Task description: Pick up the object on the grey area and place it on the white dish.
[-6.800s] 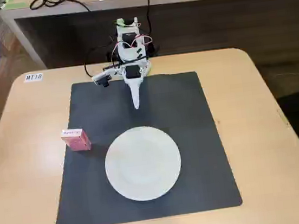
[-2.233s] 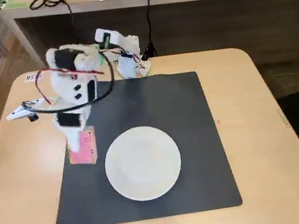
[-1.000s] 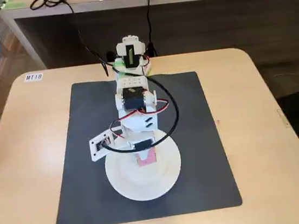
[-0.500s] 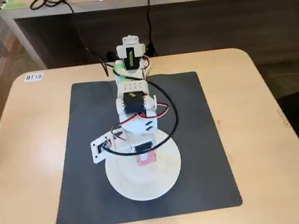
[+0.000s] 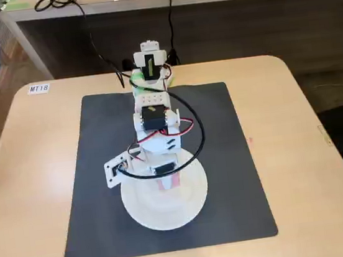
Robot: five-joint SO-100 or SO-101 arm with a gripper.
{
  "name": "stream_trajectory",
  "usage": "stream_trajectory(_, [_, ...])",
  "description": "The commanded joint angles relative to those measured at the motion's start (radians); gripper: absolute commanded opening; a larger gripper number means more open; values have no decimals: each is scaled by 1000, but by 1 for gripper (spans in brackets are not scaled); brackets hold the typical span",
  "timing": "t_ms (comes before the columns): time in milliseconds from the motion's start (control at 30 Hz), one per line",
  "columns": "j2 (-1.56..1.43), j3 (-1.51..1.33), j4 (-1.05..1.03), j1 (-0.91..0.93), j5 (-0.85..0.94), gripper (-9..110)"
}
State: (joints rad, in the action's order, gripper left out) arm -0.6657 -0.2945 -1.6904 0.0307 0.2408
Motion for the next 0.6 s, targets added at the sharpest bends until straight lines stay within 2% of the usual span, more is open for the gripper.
stream_trajectory(0, [-74,6,-8,12,17,23])
stream_trajectory(233, [-92,5,-8,15,43,34])
stream_trajectory(567, [-192,-35,-8,20,43,42])
